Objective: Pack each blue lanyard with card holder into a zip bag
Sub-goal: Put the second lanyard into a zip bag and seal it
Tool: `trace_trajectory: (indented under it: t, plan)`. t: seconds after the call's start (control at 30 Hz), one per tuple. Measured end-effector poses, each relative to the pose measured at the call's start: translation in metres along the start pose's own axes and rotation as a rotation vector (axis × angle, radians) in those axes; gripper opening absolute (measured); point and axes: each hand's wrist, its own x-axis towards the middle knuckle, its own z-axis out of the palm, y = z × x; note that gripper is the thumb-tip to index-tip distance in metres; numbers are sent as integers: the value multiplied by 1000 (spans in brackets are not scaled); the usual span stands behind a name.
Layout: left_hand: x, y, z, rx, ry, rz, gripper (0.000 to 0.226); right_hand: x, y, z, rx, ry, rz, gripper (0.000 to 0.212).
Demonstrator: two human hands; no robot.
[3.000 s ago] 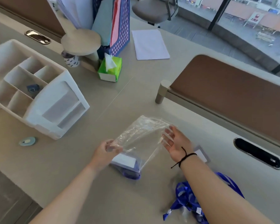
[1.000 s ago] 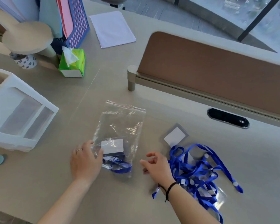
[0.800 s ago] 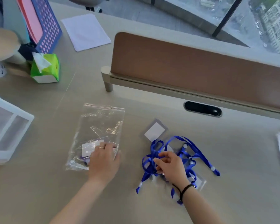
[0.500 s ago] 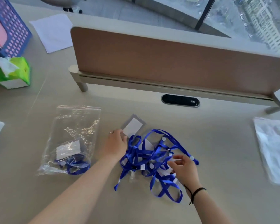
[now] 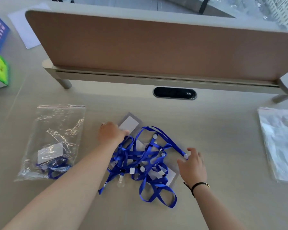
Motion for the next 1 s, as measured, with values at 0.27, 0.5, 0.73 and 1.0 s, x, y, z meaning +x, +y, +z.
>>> trace_trajectory:
  t: [0.27, 0.5, 0.73, 1.0]
  plan:
    - [-11, 5, 2, -120, 4, -52, 49, 15, 17, -11, -104, -63, 18, 8]
    - [-10, 10, -4, -94, -18, -104, 55, -3, 11, -34, 202, -68, -53, 13]
    - [-43, 19, -24, -386, 81, 145, 25, -32, -21, -90, 422, -83, -207, 7]
    - [-156, 66, -86, -781, -461, 513, 27, -57, -60, -147, 486, -142, -467, 16]
